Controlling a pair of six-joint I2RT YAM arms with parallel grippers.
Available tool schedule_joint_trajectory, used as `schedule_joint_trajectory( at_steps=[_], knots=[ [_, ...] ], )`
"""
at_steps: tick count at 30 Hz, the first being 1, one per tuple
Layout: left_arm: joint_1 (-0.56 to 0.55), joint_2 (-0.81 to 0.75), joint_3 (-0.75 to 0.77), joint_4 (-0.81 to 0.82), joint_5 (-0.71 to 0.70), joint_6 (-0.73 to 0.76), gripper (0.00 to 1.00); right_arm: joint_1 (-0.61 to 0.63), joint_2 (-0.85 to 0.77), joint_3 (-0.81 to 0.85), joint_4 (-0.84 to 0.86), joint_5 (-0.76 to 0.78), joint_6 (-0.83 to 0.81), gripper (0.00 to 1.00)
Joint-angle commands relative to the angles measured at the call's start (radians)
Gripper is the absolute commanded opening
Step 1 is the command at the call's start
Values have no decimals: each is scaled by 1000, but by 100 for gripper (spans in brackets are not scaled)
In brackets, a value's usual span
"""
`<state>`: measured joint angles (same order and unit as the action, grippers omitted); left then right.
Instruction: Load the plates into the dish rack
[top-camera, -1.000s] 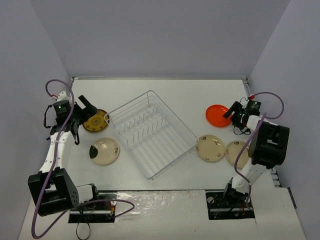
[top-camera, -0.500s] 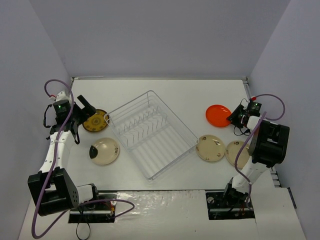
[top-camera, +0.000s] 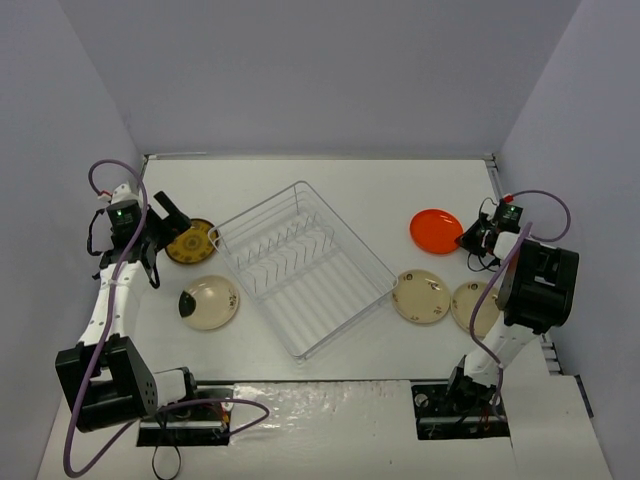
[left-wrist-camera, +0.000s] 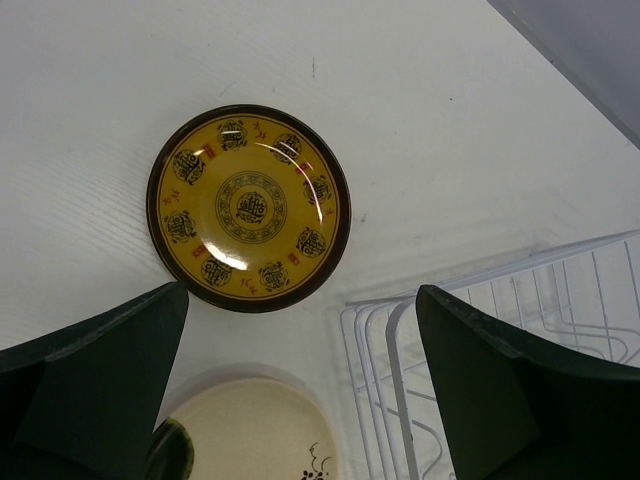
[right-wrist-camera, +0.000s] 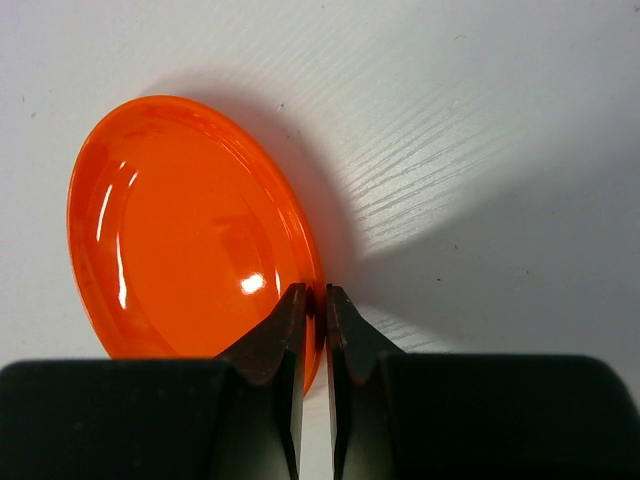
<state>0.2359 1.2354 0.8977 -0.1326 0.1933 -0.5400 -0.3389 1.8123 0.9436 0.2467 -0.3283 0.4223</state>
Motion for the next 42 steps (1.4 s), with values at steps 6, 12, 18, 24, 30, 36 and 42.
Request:
schedule_joint_trajectory(
  at_steps=[6, 12, 18, 24, 30, 36, 42],
  knots=[
    [2, -25, 66, 33, -6, -20, 97, 125, -378, 124, -83, 287, -82, 0],
    [2, -25, 66, 28, -8, -26, 97, 357, -506, 283, -40, 460, -232, 0],
    [0, -24, 72, 7, -18, -35, 97, 764, -470, 439, 26, 677, -632, 0],
    [2, -39, 71, -7, -19, -44, 97, 1037, -309, 590, 45, 825, -954, 0],
    [3, -61, 52, -6, -35, -46, 97, 1147, -159, 673, 23, 900, -1132, 0],
    [2, -67, 52, -20, -38, -47, 97, 1152, -78, 695, -24, 849, -1185, 0],
    [3, -66, 50, -30, -44, -46, 97, 1149, 7, 717, -65, 831, -1227, 0]
  ],
)
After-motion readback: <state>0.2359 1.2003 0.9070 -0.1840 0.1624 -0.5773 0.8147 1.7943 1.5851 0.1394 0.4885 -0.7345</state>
